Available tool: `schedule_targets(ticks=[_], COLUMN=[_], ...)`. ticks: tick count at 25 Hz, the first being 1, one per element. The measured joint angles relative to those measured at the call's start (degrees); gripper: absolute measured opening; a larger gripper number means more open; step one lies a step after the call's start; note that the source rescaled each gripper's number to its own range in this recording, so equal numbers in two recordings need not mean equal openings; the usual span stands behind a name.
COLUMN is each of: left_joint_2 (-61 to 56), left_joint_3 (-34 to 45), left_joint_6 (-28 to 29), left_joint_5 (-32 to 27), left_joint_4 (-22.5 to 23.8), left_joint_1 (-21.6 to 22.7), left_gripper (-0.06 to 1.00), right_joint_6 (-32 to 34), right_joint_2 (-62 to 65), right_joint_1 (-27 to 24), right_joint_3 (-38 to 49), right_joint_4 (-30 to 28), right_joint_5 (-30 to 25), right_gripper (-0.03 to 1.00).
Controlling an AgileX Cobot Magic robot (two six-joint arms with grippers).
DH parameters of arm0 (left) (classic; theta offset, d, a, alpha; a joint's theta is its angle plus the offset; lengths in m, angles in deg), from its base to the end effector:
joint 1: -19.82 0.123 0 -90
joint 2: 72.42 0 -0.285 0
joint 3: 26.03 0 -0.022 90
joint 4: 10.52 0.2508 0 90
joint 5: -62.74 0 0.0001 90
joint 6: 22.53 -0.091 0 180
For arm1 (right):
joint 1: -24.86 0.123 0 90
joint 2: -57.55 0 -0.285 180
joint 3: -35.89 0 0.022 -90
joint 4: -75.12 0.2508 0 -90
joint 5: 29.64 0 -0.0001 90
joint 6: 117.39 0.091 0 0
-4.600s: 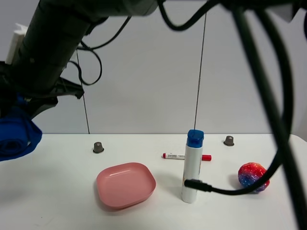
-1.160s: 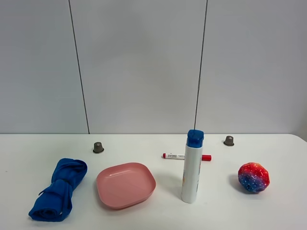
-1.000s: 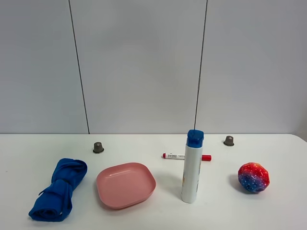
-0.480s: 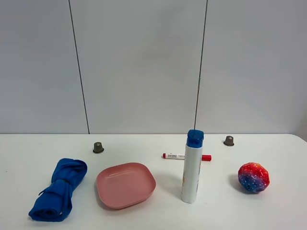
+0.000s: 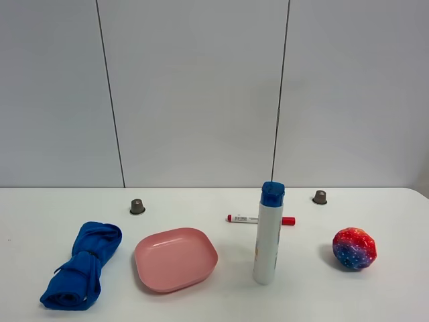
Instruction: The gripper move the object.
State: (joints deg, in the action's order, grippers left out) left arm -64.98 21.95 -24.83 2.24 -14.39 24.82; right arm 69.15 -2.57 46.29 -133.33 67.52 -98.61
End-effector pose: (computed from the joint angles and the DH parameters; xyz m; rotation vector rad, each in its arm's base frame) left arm -0.0064 -0.0059 0.2806 -0.0441 2.0209 0.0002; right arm 0.1401 0.0429 0.4040 -0.3177 2.4090 0.0478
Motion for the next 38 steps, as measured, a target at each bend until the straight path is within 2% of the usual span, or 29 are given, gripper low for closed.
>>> schedule_targets(ticks=[4, 9, 13, 16, 27, 38], left_joint_2=[0.0, 0.0, 0.0, 0.0, 0.0, 0.0], left_joint_3=[0.0, 0.0, 0.0, 0.0, 0.0, 0.0], left_joint_6=[0.0, 0.0, 0.0, 0.0, 0.0, 0.0], left_joint_5=[0.0, 0.0, 0.0, 0.0, 0.0, 0.0], left_joint_4=[0.0, 0.0, 0.0, 0.0, 0.0, 0.0], left_joint_1=[0.0, 0.0, 0.0, 0.0, 0.0, 0.0], left_gripper=[1.00, 1.00, 1.00, 1.00, 1.00, 1.00], right_joint_6=[0.1, 0.3, 0.3, 0.3, -0.4, -0.7], right_joint_2=[8.7, 20.5, 28.7, 33.7, 47.3, 52.5], right_joint_1=[-8.0, -17.3, -21.6, -22.5, -22.6, -22.6], right_joint_3=[7.9, 16.7, 22.4, 26.4, 37.6, 38.3], right_joint_4=[1.4, 3.7, 6.0, 7.6, 7.6, 7.6], right_joint_5=[1.1, 5.4, 6.9, 7.2, 7.6, 8.1], right_gripper=[0.90, 0.90, 0.90, 0.90, 0.90, 0.90])
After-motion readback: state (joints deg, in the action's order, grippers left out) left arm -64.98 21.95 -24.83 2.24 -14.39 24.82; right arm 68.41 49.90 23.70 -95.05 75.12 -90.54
